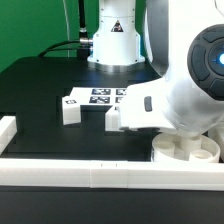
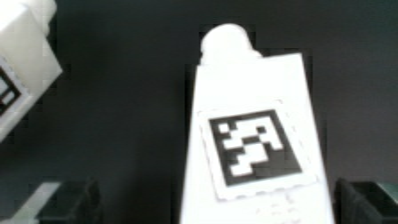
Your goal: Assemble stool
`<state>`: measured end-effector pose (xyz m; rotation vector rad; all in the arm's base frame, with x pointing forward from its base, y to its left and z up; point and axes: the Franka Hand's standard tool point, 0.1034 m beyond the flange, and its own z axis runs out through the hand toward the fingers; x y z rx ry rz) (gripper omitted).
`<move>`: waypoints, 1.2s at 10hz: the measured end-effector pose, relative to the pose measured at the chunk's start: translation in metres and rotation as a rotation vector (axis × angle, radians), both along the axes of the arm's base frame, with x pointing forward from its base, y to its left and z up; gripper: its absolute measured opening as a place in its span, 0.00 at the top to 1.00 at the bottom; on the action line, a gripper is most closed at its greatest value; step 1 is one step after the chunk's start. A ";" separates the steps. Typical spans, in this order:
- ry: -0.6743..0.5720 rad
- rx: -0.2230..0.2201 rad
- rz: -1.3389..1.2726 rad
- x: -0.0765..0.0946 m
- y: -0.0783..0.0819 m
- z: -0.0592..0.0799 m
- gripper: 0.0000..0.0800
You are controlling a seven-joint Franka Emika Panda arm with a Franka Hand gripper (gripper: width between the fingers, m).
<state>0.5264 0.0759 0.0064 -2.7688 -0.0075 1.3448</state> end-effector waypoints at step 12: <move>-0.013 0.004 0.003 0.002 0.001 -0.001 0.59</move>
Offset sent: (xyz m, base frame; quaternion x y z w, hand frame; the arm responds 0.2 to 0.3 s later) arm 0.0018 -0.0010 0.0008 -0.0019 0.0022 0.0001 1.0000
